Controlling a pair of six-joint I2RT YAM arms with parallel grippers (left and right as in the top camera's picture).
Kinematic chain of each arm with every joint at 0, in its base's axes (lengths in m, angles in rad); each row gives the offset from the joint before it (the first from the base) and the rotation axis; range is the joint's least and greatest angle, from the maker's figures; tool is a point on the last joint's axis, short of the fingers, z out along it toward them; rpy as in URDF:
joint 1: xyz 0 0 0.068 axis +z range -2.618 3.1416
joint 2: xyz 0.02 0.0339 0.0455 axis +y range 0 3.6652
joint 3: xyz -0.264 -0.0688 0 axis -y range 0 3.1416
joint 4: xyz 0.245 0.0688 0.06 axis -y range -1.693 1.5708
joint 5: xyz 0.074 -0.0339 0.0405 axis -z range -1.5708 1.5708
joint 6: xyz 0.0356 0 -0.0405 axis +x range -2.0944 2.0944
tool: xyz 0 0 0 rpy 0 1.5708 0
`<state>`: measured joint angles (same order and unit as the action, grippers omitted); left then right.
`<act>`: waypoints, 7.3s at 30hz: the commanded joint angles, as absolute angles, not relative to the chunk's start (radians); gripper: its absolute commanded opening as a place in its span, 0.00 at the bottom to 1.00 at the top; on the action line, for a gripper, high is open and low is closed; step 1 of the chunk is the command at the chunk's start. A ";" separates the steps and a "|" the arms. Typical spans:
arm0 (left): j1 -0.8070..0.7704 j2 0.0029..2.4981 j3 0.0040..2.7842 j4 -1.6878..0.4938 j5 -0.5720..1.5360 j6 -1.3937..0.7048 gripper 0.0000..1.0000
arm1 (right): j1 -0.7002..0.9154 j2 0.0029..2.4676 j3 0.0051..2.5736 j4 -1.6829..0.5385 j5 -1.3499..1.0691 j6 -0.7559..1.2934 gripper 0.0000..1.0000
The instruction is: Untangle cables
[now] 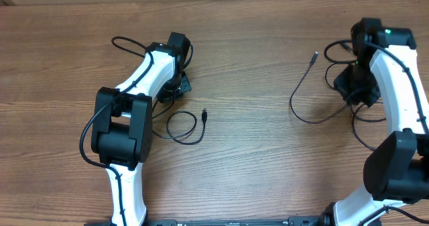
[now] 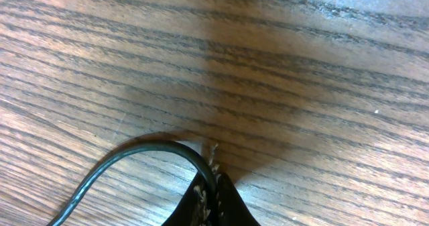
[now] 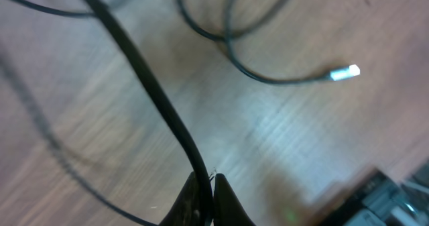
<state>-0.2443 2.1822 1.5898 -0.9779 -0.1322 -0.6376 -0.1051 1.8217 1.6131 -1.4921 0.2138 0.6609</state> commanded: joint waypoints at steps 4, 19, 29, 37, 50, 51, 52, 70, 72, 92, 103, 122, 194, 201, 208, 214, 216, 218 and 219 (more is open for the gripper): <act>-0.242 2.252 1.541 -0.960 -0.134 -0.651 0.05 | -0.148 1.815 1.496 -1.493 0.307 0.804 0.04; -0.242 2.252 1.541 -0.955 -0.133 -0.651 0.05 | -0.209 1.815 1.423 -1.479 0.314 0.810 0.19; -0.242 2.252 1.541 -0.953 -0.133 -0.651 0.06 | -0.209 1.815 1.423 -1.450 0.314 0.810 1.00; -0.242 2.252 1.541 -0.952 -0.133 -0.651 0.08 | -0.209 1.815 1.423 -1.352 0.314 0.777 1.00; -0.242 2.252 1.541 -0.953 -0.133 -0.651 0.08 | -0.201 1.815 1.420 -1.159 0.199 0.701 1.00; -0.242 2.252 1.541 -0.952 -0.132 -0.651 0.08 | -0.201 1.815 1.420 -1.139 0.160 0.667 1.00; -0.242 2.252 1.541 -0.952 -0.131 -0.651 0.08 | -0.201 1.815 1.420 -1.118 0.117 0.633 1.00; -0.242 2.252 1.541 -0.952 -0.130 -0.651 0.09 | -0.135 1.815 1.420 -1.040 -0.110 0.460 1.00; -0.242 2.252 1.541 -0.952 -0.130 -0.651 0.09 | -0.119 1.815 1.420 -1.035 -0.111 0.441 1.00; -0.242 2.252 1.541 -0.952 -0.131 -0.651 0.09 | 0.041 1.816 1.420 -1.021 -0.110 0.435 1.00; -0.242 2.252 1.541 -0.949 -0.130 -0.651 0.10 | 0.108 1.816 1.419 -1.022 -0.111 0.417 1.00; -0.242 2.252 1.541 -0.945 -0.130 -0.651 0.10 | 0.212 1.816 1.344 -0.899 -0.152 0.419 1.00; -0.215 2.249 1.845 -1.209 0.039 -0.419 0.60 | 0.517 1.817 1.048 -0.475 -0.191 0.864 1.00; -0.221 2.250 1.865 -1.289 0.079 -0.416 0.61 | 0.517 1.817 1.048 -0.476 -0.184 0.864 1.00; -0.207 2.251 1.861 -1.343 -0.070 -0.500 0.57 | 0.517 1.817 1.048 -0.476 -0.183 0.864 1.00; -0.170 2.246 1.931 -1.363 0.003 -0.444 0.55 | 0.517 1.817 1.048 -0.472 -0.176 0.864 1.00; -0.170 2.246 1.954 -1.379 0.016 -0.405 0.57 | 0.517 1.817 1.048 -0.472 -0.176 0.863 1.00; -0.175 2.246 1.959 -1.384 0.027 -0.376 0.58 | 0.517 1.817 1.048 -0.472 -0.176 0.863 1.00; -0.180 2.246 1.959 -1.383 0.027 -0.376 0.58 | 0.517 1.817 1.048 -0.472 -0.176 0.863 1.00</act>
<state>-0.1688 2.2448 1.9316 -1.3766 0.0002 -0.4324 0.5129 1.8214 1.0580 -0.4778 -0.2016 0.8635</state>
